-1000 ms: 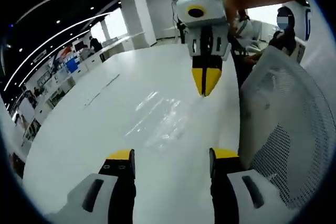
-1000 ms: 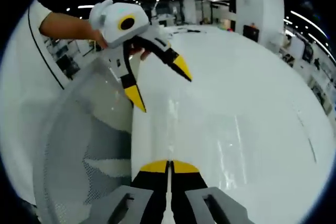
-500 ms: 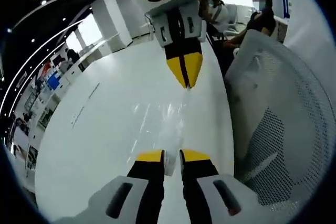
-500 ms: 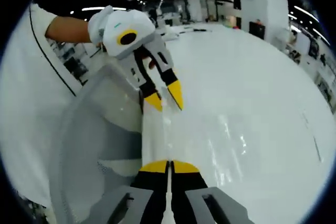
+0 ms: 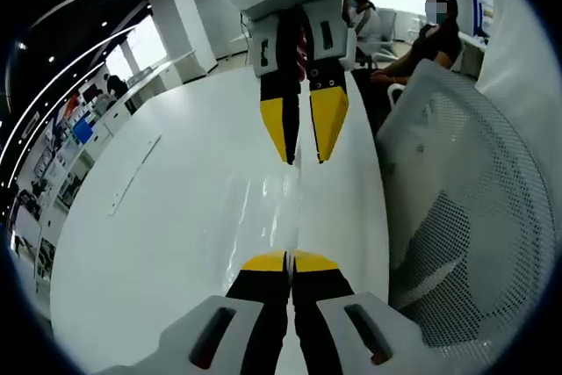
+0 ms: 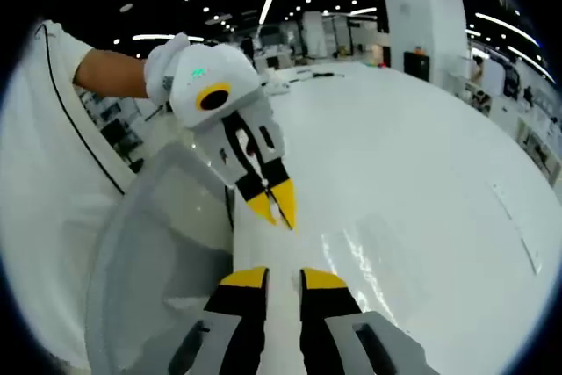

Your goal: Open the resealable bag by pulling the two sides of the seal apart until the entire bag opening is separated and visibly accessible.

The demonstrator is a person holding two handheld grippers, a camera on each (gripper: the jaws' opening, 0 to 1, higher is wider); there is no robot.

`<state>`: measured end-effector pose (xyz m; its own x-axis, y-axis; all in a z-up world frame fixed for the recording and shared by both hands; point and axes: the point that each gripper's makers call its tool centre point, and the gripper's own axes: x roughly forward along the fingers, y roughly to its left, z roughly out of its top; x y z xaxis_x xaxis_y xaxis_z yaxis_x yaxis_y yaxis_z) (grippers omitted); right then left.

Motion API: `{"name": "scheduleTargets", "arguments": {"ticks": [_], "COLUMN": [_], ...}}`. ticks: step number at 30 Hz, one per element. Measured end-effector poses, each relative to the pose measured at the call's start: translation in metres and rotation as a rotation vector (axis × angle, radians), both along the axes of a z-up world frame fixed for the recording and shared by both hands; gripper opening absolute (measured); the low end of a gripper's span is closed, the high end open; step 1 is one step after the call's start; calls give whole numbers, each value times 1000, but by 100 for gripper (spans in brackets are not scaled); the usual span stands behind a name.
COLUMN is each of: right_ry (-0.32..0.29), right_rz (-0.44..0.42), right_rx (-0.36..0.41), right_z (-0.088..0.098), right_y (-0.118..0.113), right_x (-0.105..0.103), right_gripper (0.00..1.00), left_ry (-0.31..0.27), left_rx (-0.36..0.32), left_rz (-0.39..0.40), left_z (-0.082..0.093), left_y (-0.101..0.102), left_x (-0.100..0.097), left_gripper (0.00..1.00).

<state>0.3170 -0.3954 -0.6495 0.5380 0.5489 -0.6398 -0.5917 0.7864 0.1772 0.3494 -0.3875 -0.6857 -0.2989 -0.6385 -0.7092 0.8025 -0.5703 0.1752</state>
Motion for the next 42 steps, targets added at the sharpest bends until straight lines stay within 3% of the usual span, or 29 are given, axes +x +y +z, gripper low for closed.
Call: {"name": "scheduleTargets", "arguments": {"ticks": [10, 14, 21, 25, 42], "right_ry": [-127, -125, -131, -96, -11], "right_rz": [22, 12, 34, 17, -6], "right_rx": [1, 16, -23, -12, -67], "right_z": [12, 12, 7, 5, -6], "right_y": [22, 25, 24, 25, 17], "right_x": [26, 32, 33, 31, 30], "right_gripper": [9, 6, 1, 0, 0], "left_ry": [64, 85, 96, 117, 92], "left_rx": [-15, -25, -40, -47, -83], "left_rz": [11, 23, 15, 28, 19], "left_z": [8, 11, 15, 15, 23], "left_y": [-6, -8, -9, -10, -2], "left_x": [-4, -5, -6, -5, 2], "left_gripper": [0, 0, 0, 0, 4]}}
